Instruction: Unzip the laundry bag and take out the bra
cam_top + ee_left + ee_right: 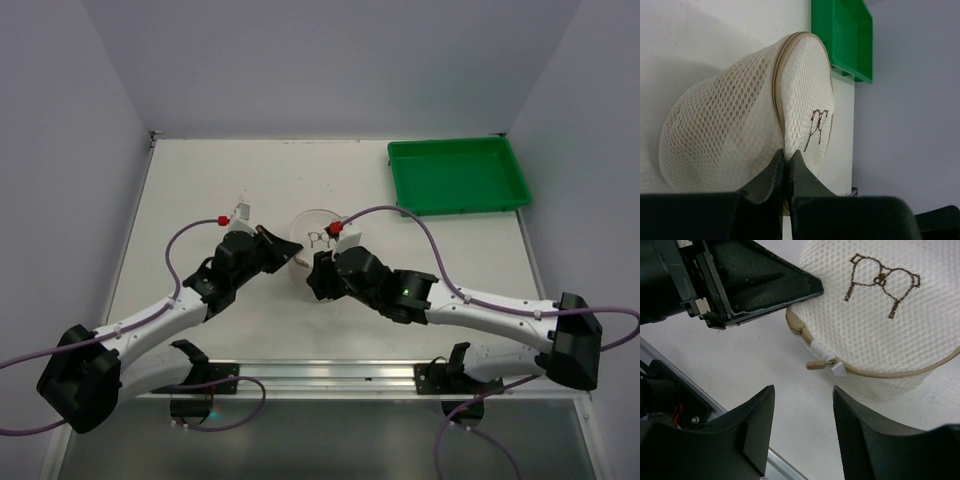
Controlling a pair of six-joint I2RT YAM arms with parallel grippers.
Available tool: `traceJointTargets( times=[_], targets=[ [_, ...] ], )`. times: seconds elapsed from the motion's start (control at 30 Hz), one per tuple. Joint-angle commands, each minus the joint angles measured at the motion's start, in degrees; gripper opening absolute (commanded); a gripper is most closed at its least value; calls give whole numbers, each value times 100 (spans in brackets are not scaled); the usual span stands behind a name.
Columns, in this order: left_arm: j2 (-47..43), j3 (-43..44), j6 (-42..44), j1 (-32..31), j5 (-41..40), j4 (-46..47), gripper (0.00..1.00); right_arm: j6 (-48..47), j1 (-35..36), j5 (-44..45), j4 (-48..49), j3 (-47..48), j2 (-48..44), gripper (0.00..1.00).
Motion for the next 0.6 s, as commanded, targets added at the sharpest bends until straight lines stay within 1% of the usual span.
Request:
traceJointTargets(
  times=[0.0,0.07,0.17,0.27,0.3,0.57],
  targets=[
    [-168,-10,-164,-173,-651,-142,0,953,263,851,-601,542,322,50],
    [-203,-10,-182,-279,-774,-168,0,1330,412,1036,-898,701,454,48],
    [-247,16,-191,-384,-941,-247,0,1682,448,1211,-1268,1000,744,48],
    [-317,16,-200,-428,-1029,-291,0,1912,457,1423,-1471,1141,956,46],
    [-344,16,-200,-446,-1055,-309,0,1939,457,1458,-1472,1167,991,43],
    [-406,34,-173,-543,-1170,-379,0,2044,395,1511,-1507,1396,1325,37]
  ],
)
